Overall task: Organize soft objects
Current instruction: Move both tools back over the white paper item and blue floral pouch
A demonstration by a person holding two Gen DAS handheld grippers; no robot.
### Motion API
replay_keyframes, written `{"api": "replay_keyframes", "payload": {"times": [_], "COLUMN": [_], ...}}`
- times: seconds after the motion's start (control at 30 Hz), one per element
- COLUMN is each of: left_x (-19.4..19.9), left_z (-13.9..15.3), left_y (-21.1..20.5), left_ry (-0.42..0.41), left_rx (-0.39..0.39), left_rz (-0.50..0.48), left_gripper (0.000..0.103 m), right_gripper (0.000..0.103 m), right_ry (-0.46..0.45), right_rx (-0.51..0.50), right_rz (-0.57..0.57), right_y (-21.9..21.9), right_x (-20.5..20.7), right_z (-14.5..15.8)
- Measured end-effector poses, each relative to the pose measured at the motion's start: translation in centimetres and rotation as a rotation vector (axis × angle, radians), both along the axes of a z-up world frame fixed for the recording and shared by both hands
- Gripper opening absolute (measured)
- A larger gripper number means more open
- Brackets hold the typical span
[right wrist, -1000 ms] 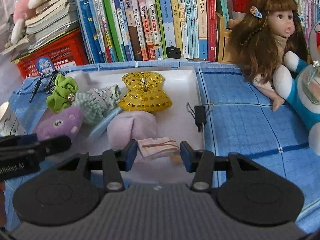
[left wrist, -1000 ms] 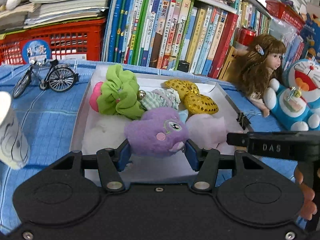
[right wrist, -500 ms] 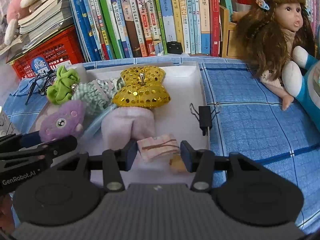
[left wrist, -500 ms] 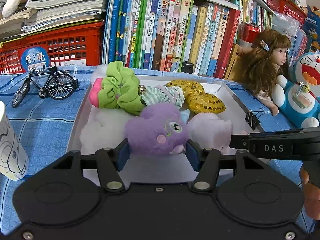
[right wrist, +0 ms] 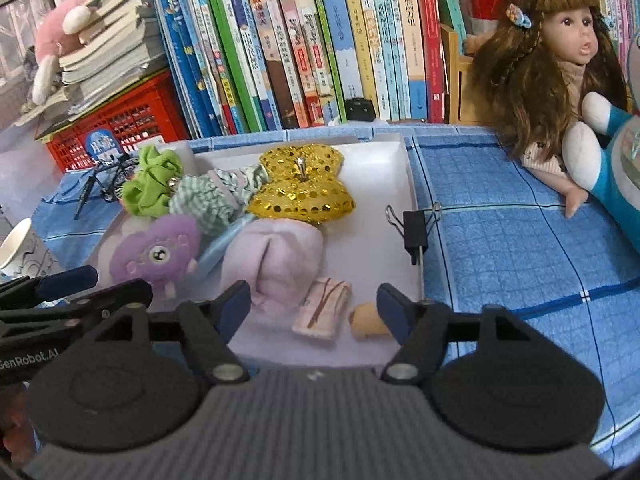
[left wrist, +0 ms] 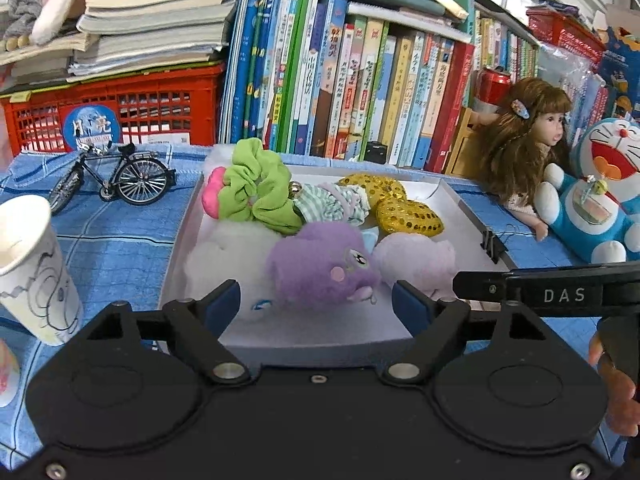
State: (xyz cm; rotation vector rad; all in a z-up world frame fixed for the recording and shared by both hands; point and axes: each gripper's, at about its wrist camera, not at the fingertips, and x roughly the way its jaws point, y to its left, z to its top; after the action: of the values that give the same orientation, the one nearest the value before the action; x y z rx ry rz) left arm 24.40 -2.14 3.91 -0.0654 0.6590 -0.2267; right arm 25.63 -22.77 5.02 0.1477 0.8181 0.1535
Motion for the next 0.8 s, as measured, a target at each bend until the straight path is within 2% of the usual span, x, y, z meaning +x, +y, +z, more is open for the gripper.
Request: {"api": "replay_keyframes", "payload": {"times": [0.37,0.8], "left_x": [-4.9,-7.8], "left_z": [0.4,-1.5], "left_y": [1.2,1.4], "left_ry": [-0.052,-0.006], "left_rx": [-0.008,-0.01], "left_rz": [-0.028,-0.06], "left_gripper": [0.085,0.083], "right_gripper": [0.09,0.102], "right_ry": [-0.118,-0.225], "right_rx": [-0.018,-0.05], "right_rz": [0.099,0.251], "right_y": [0.6,1.5], "right_x": [-5.4,-13.1], "right_z": [1.8,1.6]}}
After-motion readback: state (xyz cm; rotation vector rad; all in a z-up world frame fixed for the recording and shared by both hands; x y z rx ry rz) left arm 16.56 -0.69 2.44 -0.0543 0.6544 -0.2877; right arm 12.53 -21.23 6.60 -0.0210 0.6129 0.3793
